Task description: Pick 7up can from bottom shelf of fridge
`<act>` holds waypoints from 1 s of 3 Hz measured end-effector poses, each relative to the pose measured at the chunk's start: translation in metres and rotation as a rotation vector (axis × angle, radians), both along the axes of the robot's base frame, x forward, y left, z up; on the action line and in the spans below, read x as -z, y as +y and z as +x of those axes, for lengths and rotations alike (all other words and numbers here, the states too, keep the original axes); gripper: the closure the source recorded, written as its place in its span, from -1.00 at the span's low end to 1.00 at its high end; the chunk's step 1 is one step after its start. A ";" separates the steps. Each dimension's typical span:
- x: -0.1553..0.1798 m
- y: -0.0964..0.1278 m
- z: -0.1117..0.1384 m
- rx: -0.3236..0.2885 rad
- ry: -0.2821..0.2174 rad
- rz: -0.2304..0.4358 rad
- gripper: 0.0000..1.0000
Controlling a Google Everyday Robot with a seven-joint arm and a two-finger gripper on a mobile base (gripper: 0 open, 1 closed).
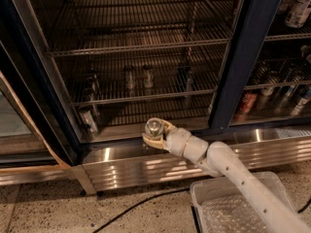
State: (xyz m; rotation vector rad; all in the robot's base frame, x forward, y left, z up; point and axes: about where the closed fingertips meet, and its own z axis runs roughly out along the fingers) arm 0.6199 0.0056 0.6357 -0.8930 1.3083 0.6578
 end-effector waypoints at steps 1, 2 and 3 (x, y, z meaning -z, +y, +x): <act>-0.048 -0.024 -0.024 0.037 -0.161 0.026 1.00; -0.090 -0.046 -0.033 0.079 -0.262 0.013 1.00; -0.090 -0.046 -0.033 0.079 -0.262 0.013 1.00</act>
Offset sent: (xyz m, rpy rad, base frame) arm -0.0434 -0.0734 0.1404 -0.0145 -0.3824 -0.1327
